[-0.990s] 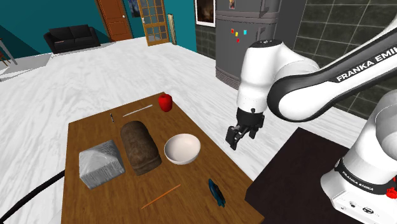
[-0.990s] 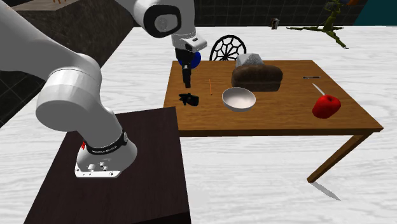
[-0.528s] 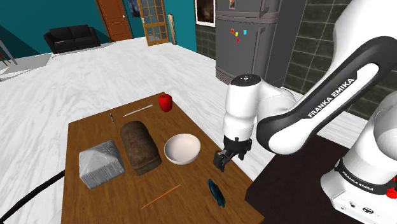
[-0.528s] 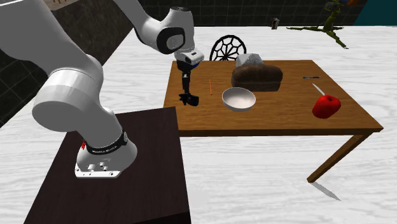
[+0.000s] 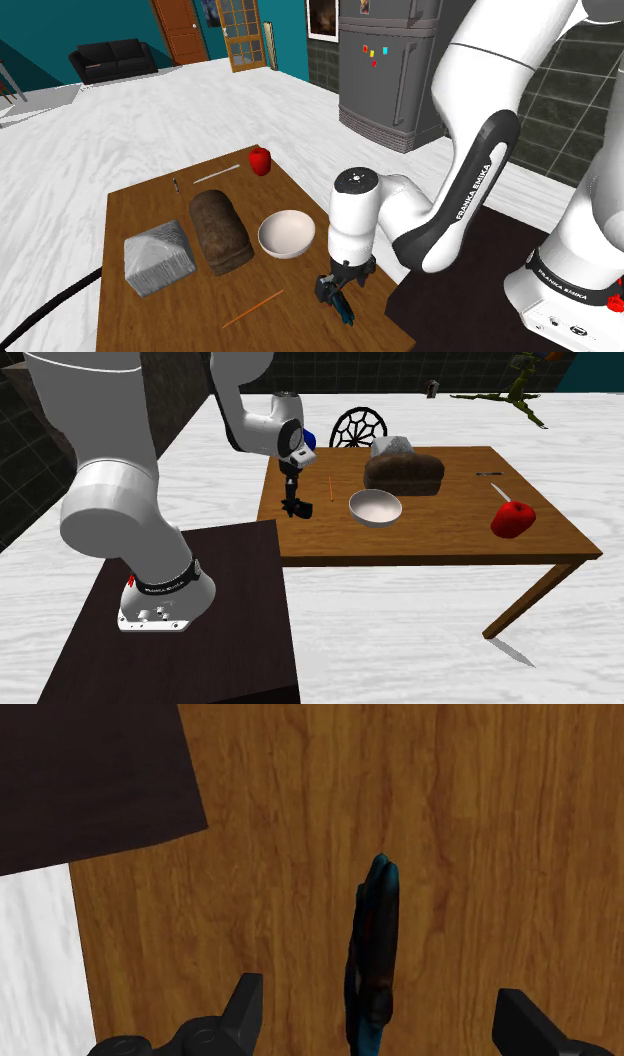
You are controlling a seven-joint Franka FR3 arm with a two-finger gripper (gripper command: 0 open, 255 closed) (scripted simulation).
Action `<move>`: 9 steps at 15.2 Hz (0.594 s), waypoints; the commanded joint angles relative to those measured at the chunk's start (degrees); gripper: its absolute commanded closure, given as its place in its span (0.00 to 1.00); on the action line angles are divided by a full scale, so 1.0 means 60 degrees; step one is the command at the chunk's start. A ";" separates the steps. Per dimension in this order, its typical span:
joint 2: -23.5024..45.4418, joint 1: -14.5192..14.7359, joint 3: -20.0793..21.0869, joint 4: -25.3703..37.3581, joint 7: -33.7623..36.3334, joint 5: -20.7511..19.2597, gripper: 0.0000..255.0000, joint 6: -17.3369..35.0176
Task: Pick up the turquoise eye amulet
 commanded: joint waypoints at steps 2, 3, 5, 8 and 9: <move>0.0627 0.0634 -0.0684 0.0272 0.0708 -0.0799 0.00 0.0297; 0.0774 0.0777 -0.0866 0.0318 0.0847 -0.0984 0.00 0.0397; 0.1064 0.1066 -0.1227 0.0415 0.1112 -0.1332 0.00 0.0596; 0.1434 0.1443 -0.1688 0.0553 0.1423 -0.1730 0.00 0.0852; 0.1434 0.1445 -0.1690 0.0552 0.1421 -0.1729 0.00 0.0853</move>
